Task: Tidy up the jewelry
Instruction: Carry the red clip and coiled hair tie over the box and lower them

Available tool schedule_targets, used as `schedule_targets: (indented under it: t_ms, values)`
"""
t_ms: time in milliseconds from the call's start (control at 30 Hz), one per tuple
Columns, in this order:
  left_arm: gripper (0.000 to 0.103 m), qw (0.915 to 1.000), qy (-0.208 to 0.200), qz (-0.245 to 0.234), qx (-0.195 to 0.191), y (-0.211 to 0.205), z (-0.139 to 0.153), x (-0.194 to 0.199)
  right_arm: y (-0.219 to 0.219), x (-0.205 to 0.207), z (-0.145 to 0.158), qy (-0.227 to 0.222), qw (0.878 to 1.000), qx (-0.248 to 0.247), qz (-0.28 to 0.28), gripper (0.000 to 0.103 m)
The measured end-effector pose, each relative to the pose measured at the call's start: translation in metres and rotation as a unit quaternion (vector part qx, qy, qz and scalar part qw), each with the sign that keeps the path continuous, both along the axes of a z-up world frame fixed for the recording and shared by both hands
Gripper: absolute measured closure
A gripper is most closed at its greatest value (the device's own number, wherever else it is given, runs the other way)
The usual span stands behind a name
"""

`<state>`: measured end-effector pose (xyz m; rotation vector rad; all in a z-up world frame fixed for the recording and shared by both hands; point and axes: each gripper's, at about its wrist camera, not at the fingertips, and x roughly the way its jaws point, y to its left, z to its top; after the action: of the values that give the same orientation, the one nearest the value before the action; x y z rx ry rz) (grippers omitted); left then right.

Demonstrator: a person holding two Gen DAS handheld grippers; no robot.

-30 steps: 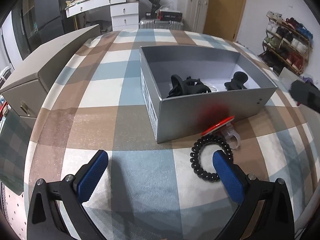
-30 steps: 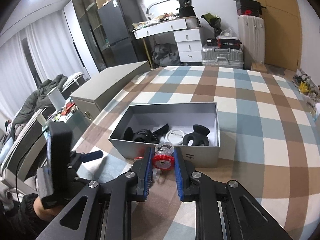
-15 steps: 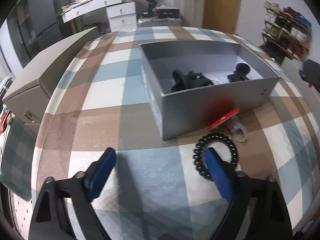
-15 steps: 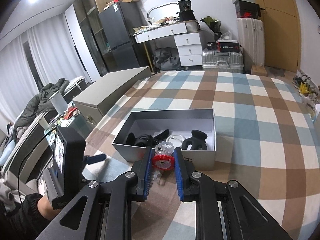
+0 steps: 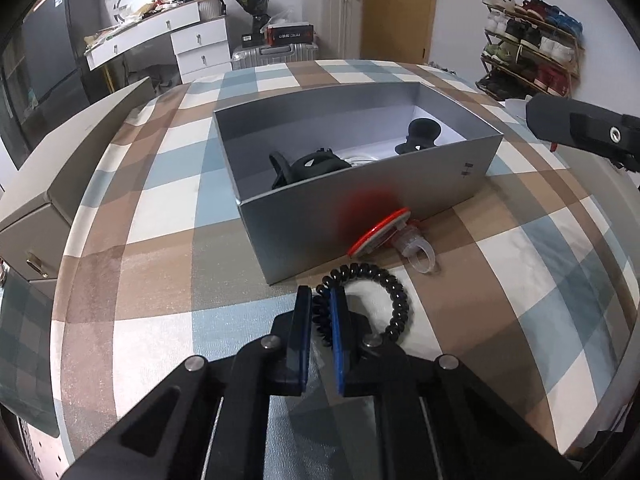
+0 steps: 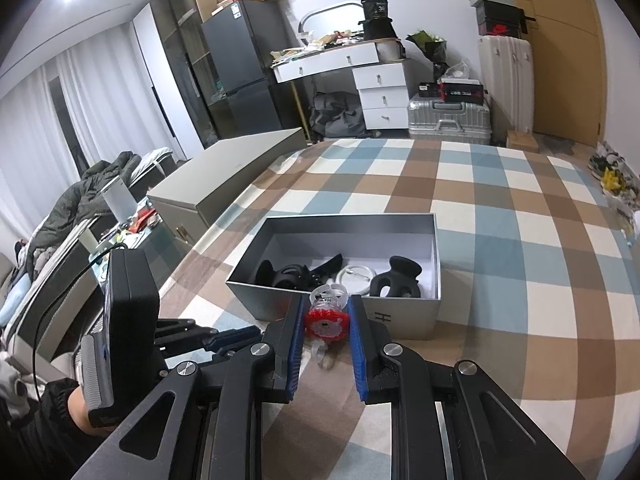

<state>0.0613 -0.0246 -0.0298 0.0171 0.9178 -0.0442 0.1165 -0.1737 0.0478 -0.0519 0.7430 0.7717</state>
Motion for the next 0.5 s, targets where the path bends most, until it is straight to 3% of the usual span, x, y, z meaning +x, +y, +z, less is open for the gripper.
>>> schedule_targets:
  t_ms: [233,500]
  values:
    - [0.099,0.9997,-0.013,-0.016,-0.012,-0.003,0.008,-0.010,-0.007,0.004,0.001,0.003,1.000,0.011,-0.007,0.083]
    - [0.099,0.9965,-0.072,-0.023,-0.034,0.000,0.041,-0.022,-0.013,0.008,0.001,0.004,1.000,0.028,-0.012,0.083]
